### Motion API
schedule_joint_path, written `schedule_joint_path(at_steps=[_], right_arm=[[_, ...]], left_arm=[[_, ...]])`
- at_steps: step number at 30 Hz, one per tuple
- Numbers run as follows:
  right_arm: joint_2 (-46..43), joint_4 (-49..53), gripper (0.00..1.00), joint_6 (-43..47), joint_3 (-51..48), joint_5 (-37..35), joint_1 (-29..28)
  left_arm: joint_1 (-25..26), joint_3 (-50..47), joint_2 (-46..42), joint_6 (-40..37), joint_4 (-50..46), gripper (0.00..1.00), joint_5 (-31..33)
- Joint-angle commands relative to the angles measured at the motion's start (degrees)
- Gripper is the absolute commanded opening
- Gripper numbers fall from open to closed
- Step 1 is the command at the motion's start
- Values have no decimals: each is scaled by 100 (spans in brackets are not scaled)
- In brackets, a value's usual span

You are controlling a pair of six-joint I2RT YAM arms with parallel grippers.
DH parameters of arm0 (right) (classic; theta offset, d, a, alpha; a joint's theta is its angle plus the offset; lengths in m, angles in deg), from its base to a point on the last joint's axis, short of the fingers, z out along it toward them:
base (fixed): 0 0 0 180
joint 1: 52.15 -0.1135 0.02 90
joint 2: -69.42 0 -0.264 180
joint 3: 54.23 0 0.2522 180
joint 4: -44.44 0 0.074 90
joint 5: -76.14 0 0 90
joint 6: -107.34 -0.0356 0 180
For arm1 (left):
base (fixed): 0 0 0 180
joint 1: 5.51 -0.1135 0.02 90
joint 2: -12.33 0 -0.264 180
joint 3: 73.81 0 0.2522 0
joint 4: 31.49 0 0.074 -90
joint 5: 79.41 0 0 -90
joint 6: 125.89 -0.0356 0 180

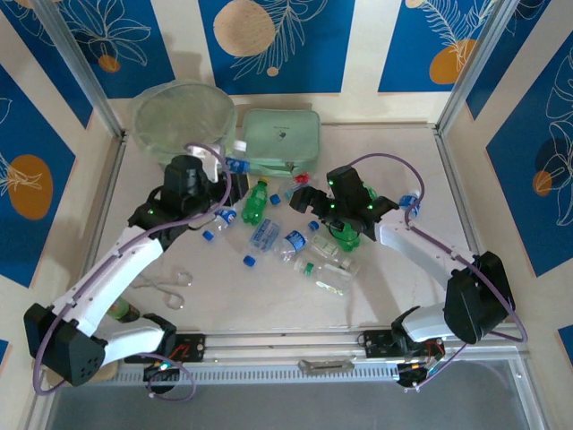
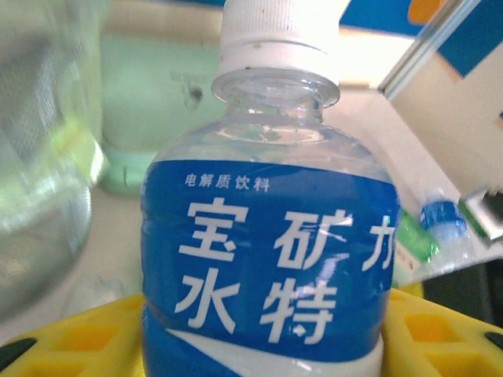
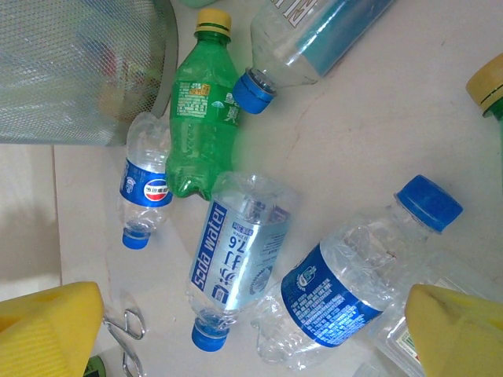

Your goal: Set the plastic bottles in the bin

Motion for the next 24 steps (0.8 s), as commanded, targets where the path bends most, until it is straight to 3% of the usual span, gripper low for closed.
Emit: schedule_joint_path(at_steps=[1,13,24], right_arm=[[-292,39,99,-71,-209,2,-31],[-1482,191,99,-210,-902,-480,-14],[-2907,703,99,-305,-1486,-902,10]], left_arm=[[-63,684,99,-531,-17,44,437],[-1342,3213,1442,-1225,-1017,43,209],[-2084,3920,2649,-1415,-1493,42,407]])
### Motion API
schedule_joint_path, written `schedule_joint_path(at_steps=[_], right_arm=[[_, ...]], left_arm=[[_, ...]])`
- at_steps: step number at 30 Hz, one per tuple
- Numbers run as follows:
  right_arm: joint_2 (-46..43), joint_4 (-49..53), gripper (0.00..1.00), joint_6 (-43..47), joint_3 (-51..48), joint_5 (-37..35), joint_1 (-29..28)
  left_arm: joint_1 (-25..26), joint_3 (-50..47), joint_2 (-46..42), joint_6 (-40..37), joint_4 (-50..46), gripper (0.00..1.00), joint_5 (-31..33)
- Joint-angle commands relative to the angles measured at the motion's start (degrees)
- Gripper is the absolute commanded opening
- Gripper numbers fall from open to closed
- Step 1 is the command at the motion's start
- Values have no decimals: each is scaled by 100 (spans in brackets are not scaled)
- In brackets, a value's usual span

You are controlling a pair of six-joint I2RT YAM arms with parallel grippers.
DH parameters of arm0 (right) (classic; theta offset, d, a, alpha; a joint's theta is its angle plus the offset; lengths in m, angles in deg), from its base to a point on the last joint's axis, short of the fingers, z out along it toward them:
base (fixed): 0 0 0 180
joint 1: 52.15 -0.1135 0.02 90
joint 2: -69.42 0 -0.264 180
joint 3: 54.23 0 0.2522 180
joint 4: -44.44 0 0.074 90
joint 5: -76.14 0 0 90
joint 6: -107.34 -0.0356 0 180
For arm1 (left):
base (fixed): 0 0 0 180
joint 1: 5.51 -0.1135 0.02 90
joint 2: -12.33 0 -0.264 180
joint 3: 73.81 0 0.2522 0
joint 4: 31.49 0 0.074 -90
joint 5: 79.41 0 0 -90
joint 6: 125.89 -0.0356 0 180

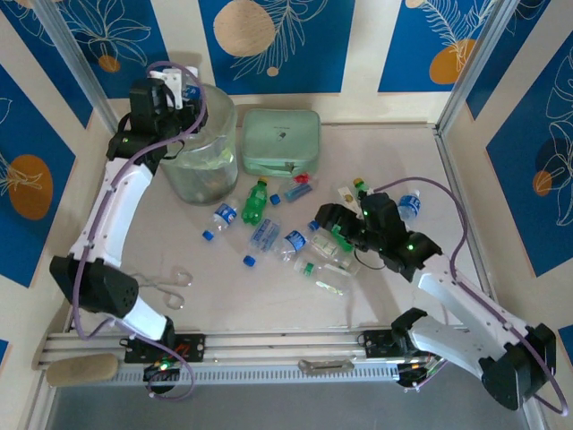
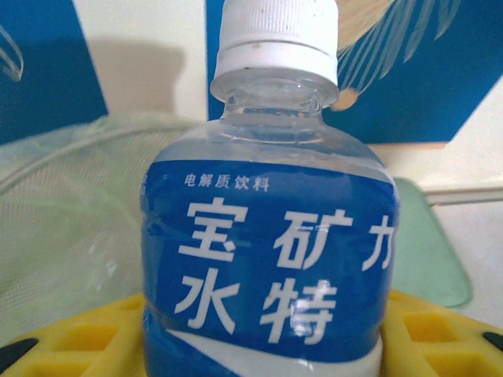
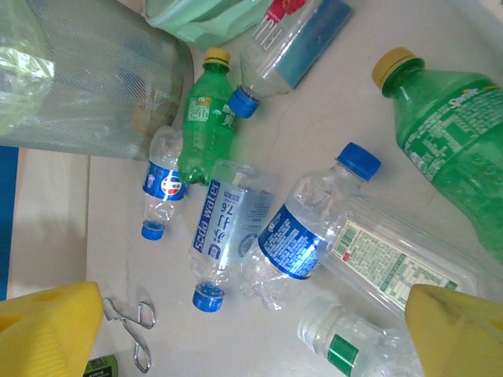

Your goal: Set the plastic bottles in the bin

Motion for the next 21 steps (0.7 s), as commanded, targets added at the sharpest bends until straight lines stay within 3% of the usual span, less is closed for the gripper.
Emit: schedule_joint_path(at_steps=[1,12,18,21], right_arm=[[-315,347,99,23,-145,-358,42],[-272,416,99,331,-129,-272,623],[64,373,99,665,-8,216,1178],[183,338,99,815,76,420,1424]], left_arm=[[-277,338,298,-94,-315,42,35],[-470,961,1207,182,-783,49,-241],[-471,1059,1301,247,-838,64,-236],[-471,1041,1185,254,-846,79,-240]])
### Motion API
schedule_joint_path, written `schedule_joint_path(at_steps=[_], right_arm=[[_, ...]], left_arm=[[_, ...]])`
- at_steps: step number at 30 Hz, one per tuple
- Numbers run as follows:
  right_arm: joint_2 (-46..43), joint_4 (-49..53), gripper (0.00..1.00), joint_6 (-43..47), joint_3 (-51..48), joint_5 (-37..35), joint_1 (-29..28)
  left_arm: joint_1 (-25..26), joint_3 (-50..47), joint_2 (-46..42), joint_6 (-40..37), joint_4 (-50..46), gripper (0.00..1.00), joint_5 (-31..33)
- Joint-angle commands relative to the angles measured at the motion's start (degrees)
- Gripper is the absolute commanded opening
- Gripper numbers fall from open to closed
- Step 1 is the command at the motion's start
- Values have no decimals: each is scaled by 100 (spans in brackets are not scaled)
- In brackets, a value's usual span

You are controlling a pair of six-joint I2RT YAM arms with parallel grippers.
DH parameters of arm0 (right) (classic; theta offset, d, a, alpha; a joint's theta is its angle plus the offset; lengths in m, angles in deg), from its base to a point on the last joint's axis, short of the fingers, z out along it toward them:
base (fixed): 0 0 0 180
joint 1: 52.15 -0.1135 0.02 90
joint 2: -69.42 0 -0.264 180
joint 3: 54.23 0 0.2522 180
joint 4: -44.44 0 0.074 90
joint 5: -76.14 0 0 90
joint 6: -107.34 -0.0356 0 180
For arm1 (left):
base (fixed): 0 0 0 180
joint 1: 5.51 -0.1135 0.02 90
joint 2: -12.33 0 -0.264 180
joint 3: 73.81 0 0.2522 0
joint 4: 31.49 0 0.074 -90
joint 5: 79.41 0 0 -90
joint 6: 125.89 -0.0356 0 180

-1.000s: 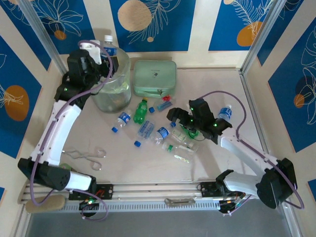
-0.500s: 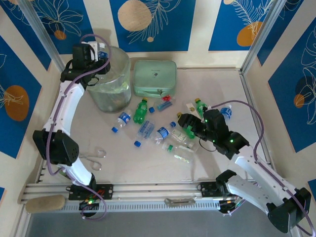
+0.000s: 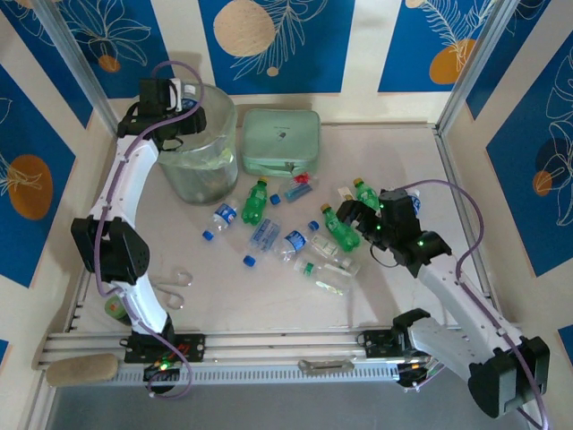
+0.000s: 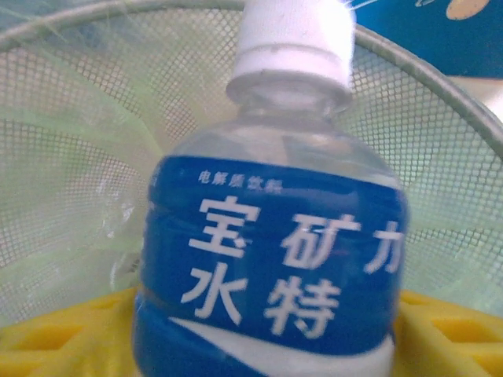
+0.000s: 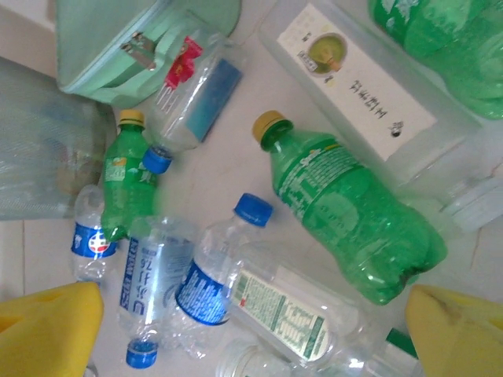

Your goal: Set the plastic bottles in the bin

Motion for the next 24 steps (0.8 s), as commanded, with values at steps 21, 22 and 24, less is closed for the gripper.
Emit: schedule_joint_path(at_steps=[21,22,24], right_arm=[[2094,336,99,1388,1646,294,1704],[2218,387,99,1437,1737,193,1785],[2439,501,99,1502,1886,-46,1926]], left_arm=[[882,-3271,-2877,1109,2968,100,-1615],[1042,-3502,-2996,1110,3163,100,-1631],[1359,-3810,-3127,1076,3366,100,-1604]])
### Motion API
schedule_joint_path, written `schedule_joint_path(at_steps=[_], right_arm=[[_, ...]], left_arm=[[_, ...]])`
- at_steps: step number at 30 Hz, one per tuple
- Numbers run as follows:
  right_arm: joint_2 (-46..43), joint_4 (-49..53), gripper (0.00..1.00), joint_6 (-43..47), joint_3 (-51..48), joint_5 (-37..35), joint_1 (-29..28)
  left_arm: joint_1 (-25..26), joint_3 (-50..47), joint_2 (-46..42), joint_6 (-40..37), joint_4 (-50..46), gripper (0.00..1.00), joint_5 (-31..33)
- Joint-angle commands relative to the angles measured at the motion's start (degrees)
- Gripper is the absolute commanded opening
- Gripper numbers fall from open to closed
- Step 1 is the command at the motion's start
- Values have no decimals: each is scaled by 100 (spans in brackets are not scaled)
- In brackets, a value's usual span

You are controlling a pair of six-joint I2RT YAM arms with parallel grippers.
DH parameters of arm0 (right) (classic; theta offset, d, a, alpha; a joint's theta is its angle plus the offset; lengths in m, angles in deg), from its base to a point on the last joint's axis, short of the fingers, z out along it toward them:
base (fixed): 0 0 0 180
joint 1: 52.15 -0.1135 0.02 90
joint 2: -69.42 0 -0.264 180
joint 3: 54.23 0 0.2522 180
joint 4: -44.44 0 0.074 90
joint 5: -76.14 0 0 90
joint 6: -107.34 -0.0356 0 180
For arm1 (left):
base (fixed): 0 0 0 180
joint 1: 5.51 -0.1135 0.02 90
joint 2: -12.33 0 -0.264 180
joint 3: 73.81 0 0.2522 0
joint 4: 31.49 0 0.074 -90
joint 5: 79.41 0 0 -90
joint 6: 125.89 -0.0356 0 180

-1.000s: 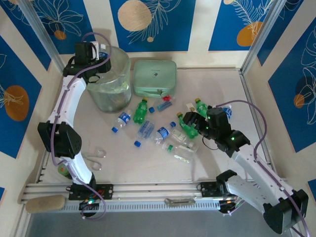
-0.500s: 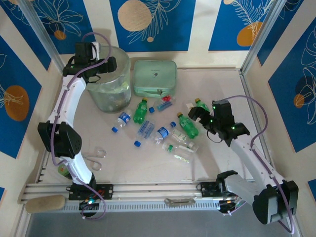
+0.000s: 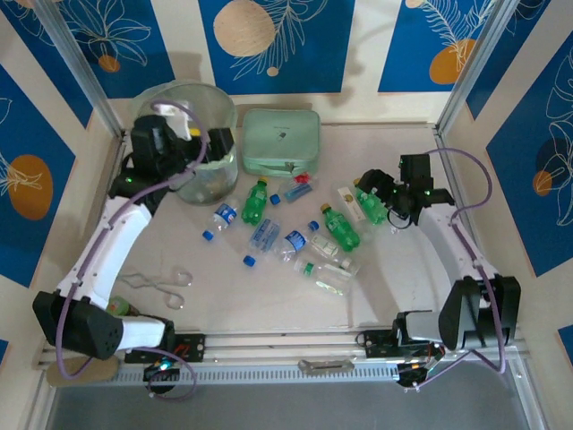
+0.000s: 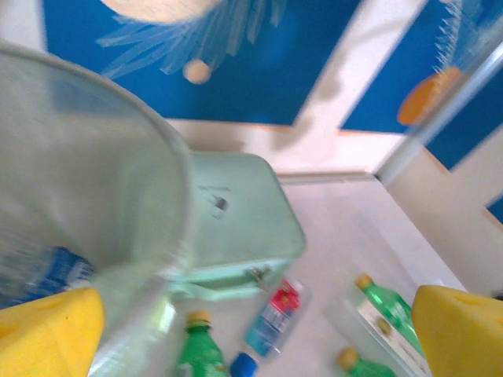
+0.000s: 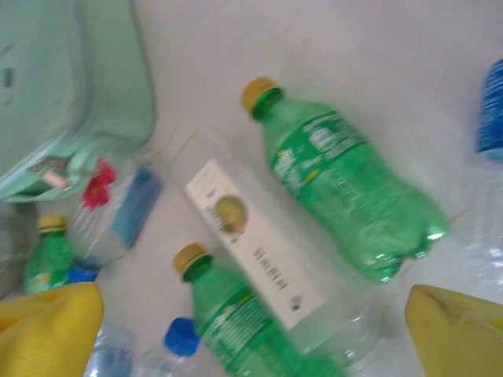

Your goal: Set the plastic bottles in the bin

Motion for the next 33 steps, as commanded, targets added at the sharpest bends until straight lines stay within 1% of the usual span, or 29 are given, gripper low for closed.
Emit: schedule_joint_path(at_steps=[1,5,8,11,15,18,24,29,33], right_arm=[[271,334,99,298,311,-482,216],[688,445,99,483,485,-971,513],[1021,533,99,595,639,-1031,762],[1344,548,99,780,715,-1142,889],[1657,446,100,982,733,-1171,985],[1945,462,96,1065,827,-1059,1104],[2418,471,95,1187,993,-1054,1197],[2778,417,91,1216,1169,-894,1288],[3016,399,88,1257,1341,-903,1326]], left_arm=[[441,-520,-186,157,960,100,-228],[988,-1156,-285,295,1446,100,-312],[1266,-1574,-266,482,1770,100,-374],[1445,-1892,-180,622,1919,100,-378],[1549,-2365,-42,943,2307,100,-350],[1607,-2586,119,1112,2517,100,-360],[1629,-2662,338,1194,2546,100,-417],[1630,-2678,320,1147,2443,100,-288],[1636,-2699,310,1155,2351,100,-193]])
